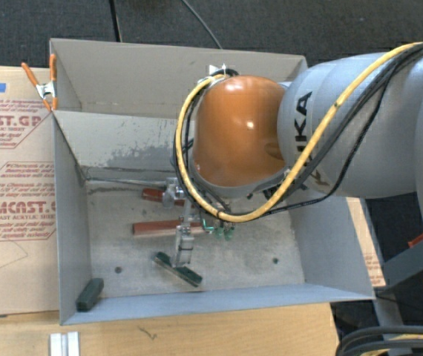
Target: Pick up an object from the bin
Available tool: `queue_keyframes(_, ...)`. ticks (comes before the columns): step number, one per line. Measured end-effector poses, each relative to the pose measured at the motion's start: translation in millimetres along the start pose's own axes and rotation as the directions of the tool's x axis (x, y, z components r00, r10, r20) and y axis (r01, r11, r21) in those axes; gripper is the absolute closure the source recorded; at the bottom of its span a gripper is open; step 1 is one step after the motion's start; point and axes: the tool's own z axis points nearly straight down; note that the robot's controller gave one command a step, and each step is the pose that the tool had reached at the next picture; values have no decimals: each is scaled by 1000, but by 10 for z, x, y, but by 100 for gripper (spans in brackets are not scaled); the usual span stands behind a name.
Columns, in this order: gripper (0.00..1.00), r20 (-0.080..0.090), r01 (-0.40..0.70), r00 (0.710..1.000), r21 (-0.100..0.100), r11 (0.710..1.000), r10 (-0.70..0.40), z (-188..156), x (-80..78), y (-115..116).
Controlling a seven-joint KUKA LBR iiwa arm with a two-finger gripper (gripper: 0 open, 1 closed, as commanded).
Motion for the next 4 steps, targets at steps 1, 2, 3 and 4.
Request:
queue_keyframes(1,100,-1,-150,989,0,989,150,1137,-363,-443)
queue_keyframes(2,0,-1,-150,989,0,989,150,1137,-363,-442)
queue_keyframes(3,0,-1,-150,989,0,989,150,1137,-363,-442)
queue_keyframes(4,100,4,-193,981,-2,981,193,1486,-147,-93)
